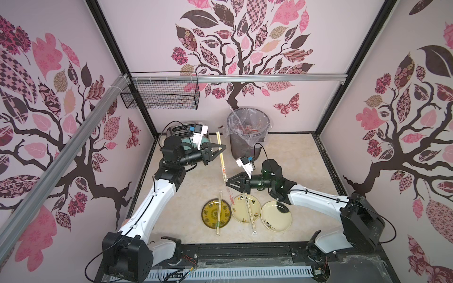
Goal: Remove the packaging of disposable chopsticks
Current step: Remove the packet bag from the disposable chopsticks.
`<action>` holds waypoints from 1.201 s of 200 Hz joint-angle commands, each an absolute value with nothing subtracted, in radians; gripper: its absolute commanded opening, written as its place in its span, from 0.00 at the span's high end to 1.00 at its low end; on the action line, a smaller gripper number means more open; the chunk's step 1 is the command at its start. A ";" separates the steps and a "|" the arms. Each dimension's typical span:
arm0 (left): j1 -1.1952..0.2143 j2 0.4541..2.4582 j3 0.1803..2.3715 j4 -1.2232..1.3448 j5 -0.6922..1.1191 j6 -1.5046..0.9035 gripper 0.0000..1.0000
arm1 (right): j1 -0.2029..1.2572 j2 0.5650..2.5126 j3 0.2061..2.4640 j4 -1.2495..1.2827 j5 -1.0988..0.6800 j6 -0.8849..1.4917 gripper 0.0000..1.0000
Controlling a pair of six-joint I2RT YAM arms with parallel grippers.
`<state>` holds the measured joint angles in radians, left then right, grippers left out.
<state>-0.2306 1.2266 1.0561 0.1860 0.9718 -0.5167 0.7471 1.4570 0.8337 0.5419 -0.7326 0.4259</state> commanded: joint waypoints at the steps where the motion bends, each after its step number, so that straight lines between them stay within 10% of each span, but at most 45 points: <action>1: -0.229 1.229 1.054 0.193 0.985 -0.513 1.00 | 0.756 1.483 0.868 0.553 -0.750 0.429 0.72; 69: -0.229 1.230 1.054 0.193 0.986 -0.514 1.00 | 0.766 1.494 0.837 0.555 -0.758 0.426 1.00; 166: -0.229 1.231 1.055 0.193 0.986 -0.514 1.00 | 0.768 1.467 0.783 0.559 -0.752 0.429 1.00; 240: -0.229 1.232 1.054 0.193 0.989 -0.515 1.00 | 0.773 1.485 0.835 0.585 -0.774 0.441 0.66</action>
